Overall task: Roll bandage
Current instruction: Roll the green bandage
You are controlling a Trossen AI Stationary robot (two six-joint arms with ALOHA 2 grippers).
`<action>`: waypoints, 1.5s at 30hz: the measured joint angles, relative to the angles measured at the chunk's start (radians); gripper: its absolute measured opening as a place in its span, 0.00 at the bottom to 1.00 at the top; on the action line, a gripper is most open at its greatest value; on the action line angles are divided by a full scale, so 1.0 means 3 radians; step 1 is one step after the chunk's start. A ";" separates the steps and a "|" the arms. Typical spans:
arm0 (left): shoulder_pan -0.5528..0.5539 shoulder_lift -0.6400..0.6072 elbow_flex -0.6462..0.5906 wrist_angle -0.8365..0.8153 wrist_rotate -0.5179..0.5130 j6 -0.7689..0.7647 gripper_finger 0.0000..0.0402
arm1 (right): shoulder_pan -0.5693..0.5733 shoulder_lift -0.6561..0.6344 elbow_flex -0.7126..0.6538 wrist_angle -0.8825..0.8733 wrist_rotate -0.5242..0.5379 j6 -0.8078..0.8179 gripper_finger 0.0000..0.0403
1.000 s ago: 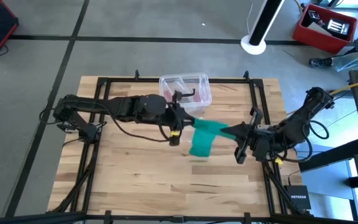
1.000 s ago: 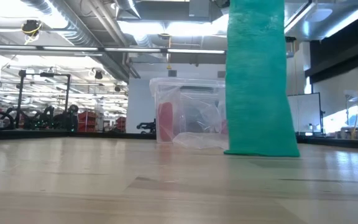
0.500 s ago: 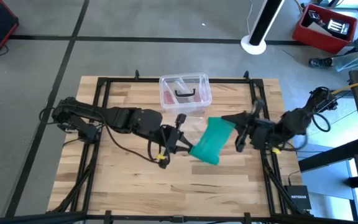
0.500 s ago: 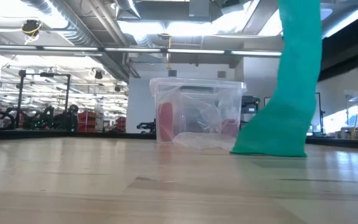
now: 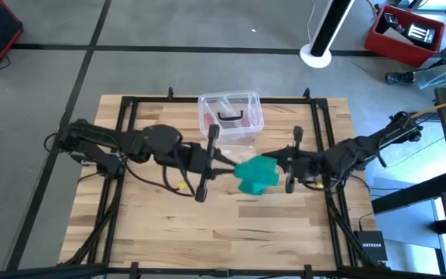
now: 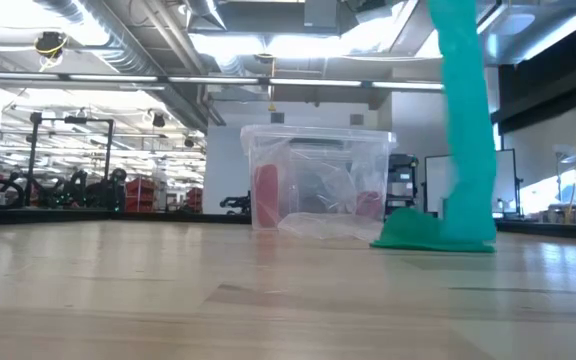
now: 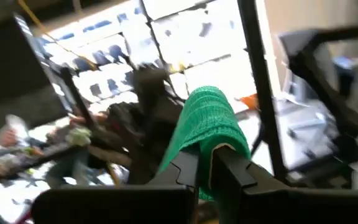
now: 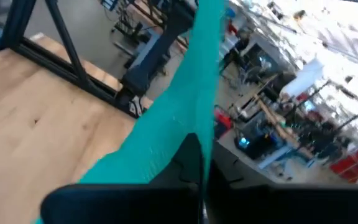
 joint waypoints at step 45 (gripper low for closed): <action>0.0221 -0.0009 -0.0001 0.0091 -0.0551 0.0147 0.04 | -0.0013 0.0258 -0.0483 -0.0187 0.0074 0.2293 0.62</action>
